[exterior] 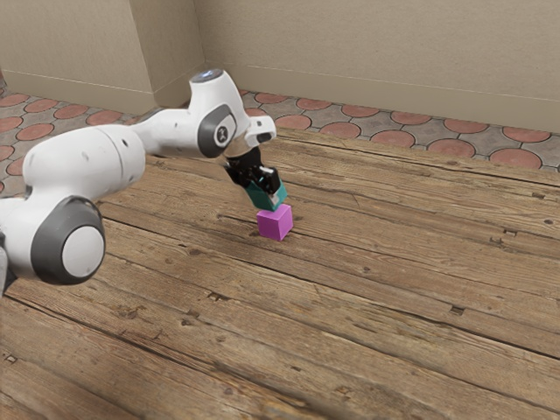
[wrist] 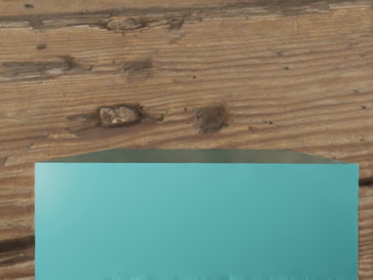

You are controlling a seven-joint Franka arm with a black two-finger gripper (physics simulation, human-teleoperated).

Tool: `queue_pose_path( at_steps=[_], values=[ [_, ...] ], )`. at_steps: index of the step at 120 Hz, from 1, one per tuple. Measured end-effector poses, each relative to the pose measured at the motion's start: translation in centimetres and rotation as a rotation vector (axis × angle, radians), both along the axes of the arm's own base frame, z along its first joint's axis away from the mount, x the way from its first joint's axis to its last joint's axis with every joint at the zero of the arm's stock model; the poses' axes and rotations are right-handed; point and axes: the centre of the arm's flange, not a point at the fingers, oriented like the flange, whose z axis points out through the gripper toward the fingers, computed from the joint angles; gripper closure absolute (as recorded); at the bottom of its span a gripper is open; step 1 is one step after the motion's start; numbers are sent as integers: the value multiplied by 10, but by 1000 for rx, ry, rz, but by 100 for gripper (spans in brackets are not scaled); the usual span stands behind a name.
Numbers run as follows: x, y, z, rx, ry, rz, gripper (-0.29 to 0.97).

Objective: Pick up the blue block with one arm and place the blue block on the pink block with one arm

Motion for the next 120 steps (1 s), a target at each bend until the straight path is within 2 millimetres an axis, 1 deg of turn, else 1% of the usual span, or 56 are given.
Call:
queue_pose_path(
  at_steps=[11,38,44,52,60,66,68,76,80,83,92,97,101,105,109,114,120],
  values=[
    [1,-1,-2,-1,-7,-3,31],
    [3,-4,-1,-3,-26,-13,12],
    [2,-4,3,2,-30,-16,10],
    [0,-12,8,34,-23,-30,7],
    [-4,-19,24,63,-12,-45,5],
    [-10,-26,49,82,-7,-58,4],
    [-14,-29,62,89,-6,-62,4],
    [-38,-43,120,118,-1,-89,3],
    [-58,-47,155,128,2,-98,2],
    [-74,-48,176,133,8,-102,2],
    [-127,-45,235,146,26,-108,2],
    [-163,-45,270,156,30,-113,1],
    [-191,-45,293,168,37,-117,1],
    [-216,-47,310,188,47,-126,1],
    [-237,-51,320,211,61,-138,1],
    [-261,-57,327,233,81,-155,1],
    [-283,-63,332,251,100,-171,1]
  ],
)
